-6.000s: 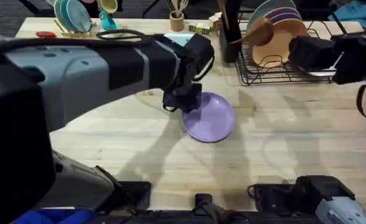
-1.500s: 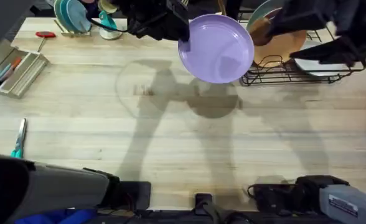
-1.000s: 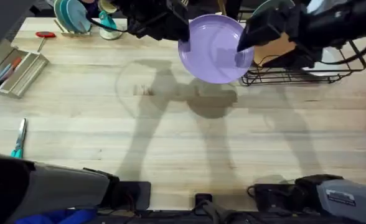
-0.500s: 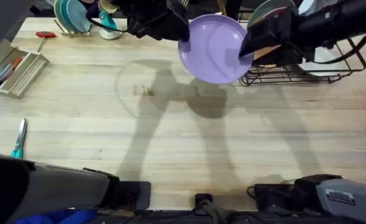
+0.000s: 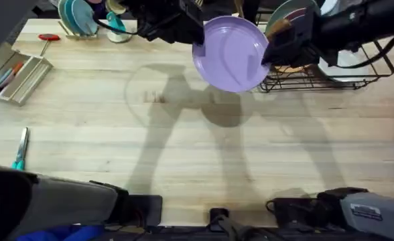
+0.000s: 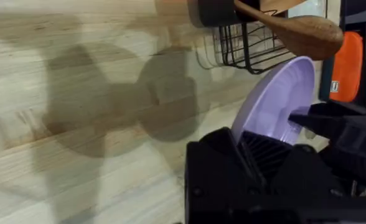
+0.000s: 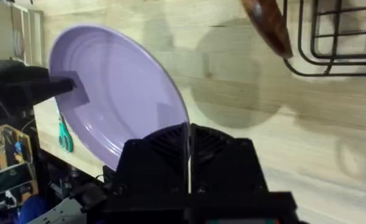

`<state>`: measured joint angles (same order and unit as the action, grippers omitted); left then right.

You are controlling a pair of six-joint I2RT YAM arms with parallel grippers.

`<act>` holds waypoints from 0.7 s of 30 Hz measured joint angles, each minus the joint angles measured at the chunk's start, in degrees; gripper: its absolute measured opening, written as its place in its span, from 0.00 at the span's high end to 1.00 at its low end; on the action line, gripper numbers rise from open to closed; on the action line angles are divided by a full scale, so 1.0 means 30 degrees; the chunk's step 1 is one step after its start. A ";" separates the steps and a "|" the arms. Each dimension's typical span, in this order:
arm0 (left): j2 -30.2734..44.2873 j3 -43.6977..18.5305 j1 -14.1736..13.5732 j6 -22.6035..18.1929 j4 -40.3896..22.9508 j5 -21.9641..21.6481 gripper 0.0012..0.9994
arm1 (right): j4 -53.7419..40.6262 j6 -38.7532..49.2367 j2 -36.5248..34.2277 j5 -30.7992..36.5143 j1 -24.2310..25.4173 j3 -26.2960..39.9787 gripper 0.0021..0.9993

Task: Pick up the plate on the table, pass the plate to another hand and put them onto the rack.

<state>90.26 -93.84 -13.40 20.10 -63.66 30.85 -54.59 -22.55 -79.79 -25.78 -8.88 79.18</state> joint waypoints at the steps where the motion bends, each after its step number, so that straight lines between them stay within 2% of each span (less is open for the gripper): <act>1: 0.0000 0.0000 0.0005 0.0000 0.0000 0.0000 0.96 | 0.0000 0.0000 0.0000 0.0000 0.0000 0.0000 0.97; 3: -0.0006 0.0000 0.0005 -0.0028 0.0000 0.0008 0.92 | 0.0000 0.0000 0.0001 -0.0006 0.0000 0.0000 0.97; 4: 0.0000 0.0000 0.0005 -0.0034 0.0007 0.0015 0.83 | -0.0003 0.0000 0.0000 0.0007 0.0000 0.0004 0.97; 7: 0.0000 0.0000 0.0005 -0.0090 0.0002 0.0089 0.43 | -0.0031 0.0000 0.0000 0.0033 0.0000 0.0000 0.97; 9: 0.0000 0.0000 -0.0003 -0.0066 0.0007 0.0157 0.12 | -0.0044 0.0002 0.0002 0.0095 0.0000 0.0000 0.97; 10: 0.0000 0.0000 0.0005 -0.0023 0.0000 0.0182 0.04 | -0.0044 0.0007 0.0000 0.0095 0.0000 0.0001 0.97; 12: 0.0000 0.0000 0.0005 -0.0036 -0.0004 0.0226 0.01 | -0.0032 0.0007 0.0000 0.0095 0.0000 0.0004 0.97; 21: 0.0000 0.0000 0.0066 -0.0051 0.0000 0.0233 0.01 | 0.0605 0.0007 0.0004 0.0153 0.0000 0.0003 0.97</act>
<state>90.26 -93.84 -13.20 19.94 -63.66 31.55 -52.77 -22.52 -79.78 -25.32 -8.88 79.19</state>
